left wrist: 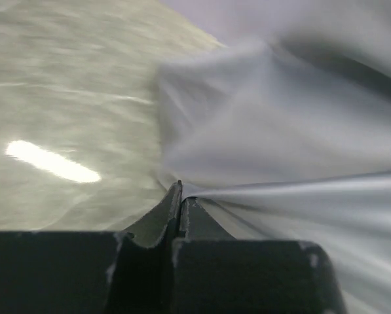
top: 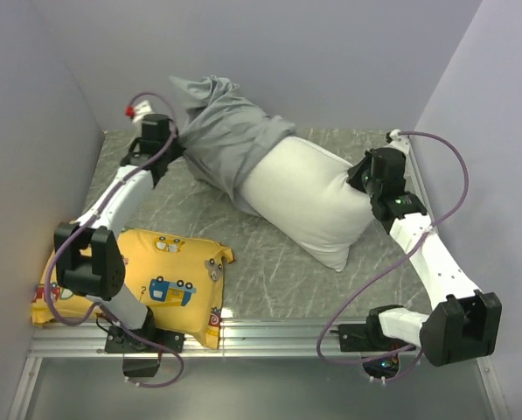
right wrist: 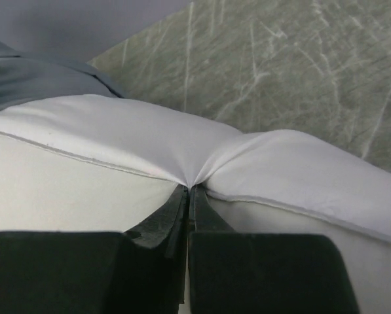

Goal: Remove the pillowcase from the pillow

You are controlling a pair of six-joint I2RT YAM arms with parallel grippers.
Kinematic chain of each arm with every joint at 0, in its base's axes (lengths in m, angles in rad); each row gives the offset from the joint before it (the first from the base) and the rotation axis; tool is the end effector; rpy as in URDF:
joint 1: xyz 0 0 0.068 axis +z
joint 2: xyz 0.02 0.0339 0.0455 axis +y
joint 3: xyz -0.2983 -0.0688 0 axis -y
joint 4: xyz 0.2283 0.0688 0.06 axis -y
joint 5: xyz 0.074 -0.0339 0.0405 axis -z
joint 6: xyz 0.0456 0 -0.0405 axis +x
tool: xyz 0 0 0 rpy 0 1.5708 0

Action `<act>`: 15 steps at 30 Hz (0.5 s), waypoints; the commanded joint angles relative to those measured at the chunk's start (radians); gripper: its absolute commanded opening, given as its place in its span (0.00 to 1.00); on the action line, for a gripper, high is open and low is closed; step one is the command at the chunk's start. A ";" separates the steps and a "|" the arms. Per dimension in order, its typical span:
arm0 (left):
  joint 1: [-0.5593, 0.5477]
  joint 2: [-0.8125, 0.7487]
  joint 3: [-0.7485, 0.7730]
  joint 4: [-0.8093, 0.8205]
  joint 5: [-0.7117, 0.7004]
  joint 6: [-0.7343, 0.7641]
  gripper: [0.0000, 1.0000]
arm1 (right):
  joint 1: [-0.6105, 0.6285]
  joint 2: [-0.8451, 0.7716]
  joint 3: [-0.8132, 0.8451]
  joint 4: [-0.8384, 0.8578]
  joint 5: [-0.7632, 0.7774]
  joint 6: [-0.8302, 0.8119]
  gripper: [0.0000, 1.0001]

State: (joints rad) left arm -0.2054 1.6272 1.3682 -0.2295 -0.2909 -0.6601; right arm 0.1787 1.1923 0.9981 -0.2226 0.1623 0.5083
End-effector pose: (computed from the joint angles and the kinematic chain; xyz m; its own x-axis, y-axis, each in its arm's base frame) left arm 0.3715 -0.0640 0.3556 -0.3307 -0.5311 -0.7801 -0.3232 0.8403 -0.4351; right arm 0.2514 0.0379 0.3573 -0.3626 0.4226 -0.8306 0.1677 0.9063 0.3879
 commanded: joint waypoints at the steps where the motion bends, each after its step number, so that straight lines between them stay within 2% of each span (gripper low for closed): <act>1: 0.110 -0.112 -0.015 -0.048 -0.097 -0.026 0.00 | -0.099 -0.028 -0.024 -0.078 -0.021 -0.030 0.00; 3: 0.068 -0.133 -0.020 -0.025 -0.056 0.004 0.00 | -0.104 -0.013 -0.007 -0.078 -0.067 -0.024 0.00; 4: 0.039 -0.138 -0.020 -0.025 -0.088 0.008 0.00 | -0.097 -0.008 0.000 -0.078 -0.082 -0.022 0.01; 5: 0.009 -0.142 -0.024 -0.018 -0.091 0.032 0.00 | -0.064 -0.008 0.016 -0.087 -0.078 -0.022 0.07; 6: -0.053 -0.147 -0.026 0.005 -0.090 0.046 0.01 | -0.033 -0.013 0.025 -0.093 -0.049 -0.036 0.27; 7: -0.084 -0.139 -0.021 -0.004 -0.115 0.050 0.00 | -0.003 -0.020 0.033 -0.101 0.013 -0.046 0.40; 8: -0.112 -0.133 -0.006 -0.013 -0.122 0.054 0.00 | 0.036 -0.032 0.052 -0.121 0.055 -0.059 0.64; 9: -0.162 -0.125 -0.004 -0.013 -0.129 0.059 0.00 | 0.086 -0.037 0.063 -0.133 0.080 -0.071 0.71; 11: -0.199 -0.112 -0.006 -0.010 -0.148 0.053 0.00 | 0.139 -0.065 0.082 -0.147 0.108 -0.085 0.80; 15: -0.241 -0.098 -0.018 0.006 -0.143 0.040 0.00 | 0.354 -0.123 0.074 -0.149 0.187 -0.137 0.86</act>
State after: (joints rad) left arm -0.4454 1.5234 1.3426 -0.2657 -0.3843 -0.6292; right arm 0.4084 1.1419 1.0283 -0.3416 0.2646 0.4305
